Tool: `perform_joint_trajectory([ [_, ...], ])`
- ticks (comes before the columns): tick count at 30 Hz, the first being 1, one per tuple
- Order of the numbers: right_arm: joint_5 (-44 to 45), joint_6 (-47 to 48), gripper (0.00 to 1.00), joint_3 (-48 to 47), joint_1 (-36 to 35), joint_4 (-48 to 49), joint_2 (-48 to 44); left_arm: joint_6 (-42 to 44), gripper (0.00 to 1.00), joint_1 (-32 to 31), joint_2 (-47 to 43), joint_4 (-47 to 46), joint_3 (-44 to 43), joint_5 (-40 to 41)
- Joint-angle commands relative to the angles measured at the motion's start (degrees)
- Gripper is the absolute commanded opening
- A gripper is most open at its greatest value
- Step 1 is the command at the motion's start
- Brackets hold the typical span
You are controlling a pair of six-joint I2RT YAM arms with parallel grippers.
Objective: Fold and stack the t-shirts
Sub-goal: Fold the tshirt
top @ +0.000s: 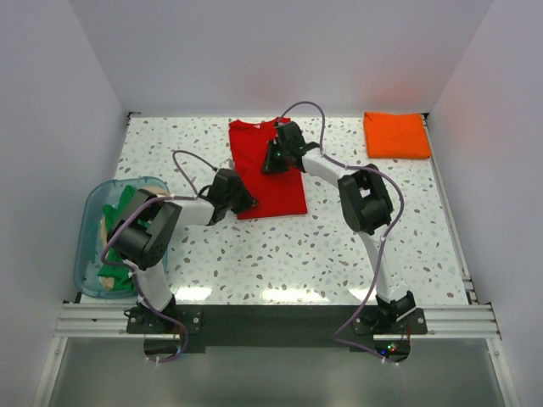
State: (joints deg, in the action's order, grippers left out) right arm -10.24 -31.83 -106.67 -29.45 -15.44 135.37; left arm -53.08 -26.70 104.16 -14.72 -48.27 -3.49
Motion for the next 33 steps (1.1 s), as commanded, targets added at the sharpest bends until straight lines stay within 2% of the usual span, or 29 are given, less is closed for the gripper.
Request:
perform_joint_trajectory([
  [1, -1.26, 0.99, 0.20, -3.45, 0.71, 2.34, 2.00, -0.62, 0.00, -1.07, -0.10, 0.57, 3.79, 1.46],
  [10, -1.54, 2.91, 0.37, -0.47, 1.15, 6.39, -1.68, -0.62, 0.00, -1.08, -2.20, -0.40, 9.16, 1.55],
  [23, 6.19, 5.64, 0.56, 15.09, 1.15, 13.42, -19.79, -0.36, 0.00, -1.08, -5.19, -0.84, 11.88, 0.68],
  [26, 7.33, 5.47, 0.54, 16.84, 0.80, 11.58, -21.55, -0.44, 0.00, -1.08, -5.90, -0.92, 12.50, 0.41],
  [29, 9.35, 4.94, 0.41, 19.57, -0.16, 10.97, -22.26, -0.45, 0.00, -1.08, -6.77, -0.92, 13.20, 0.32],
  [30, 9.97, 4.94, 0.33, 19.83, -0.95, 10.44, -21.99, -0.45, 0.00, -1.08, -6.95, -1.01, 13.29, 0.32],
  [33, 11.91, 5.20, 0.23, 19.31, -2.36, 8.50, -20.15, -0.45, 0.00, -0.99, -7.57, -1.01, 13.55, -0.12],
])
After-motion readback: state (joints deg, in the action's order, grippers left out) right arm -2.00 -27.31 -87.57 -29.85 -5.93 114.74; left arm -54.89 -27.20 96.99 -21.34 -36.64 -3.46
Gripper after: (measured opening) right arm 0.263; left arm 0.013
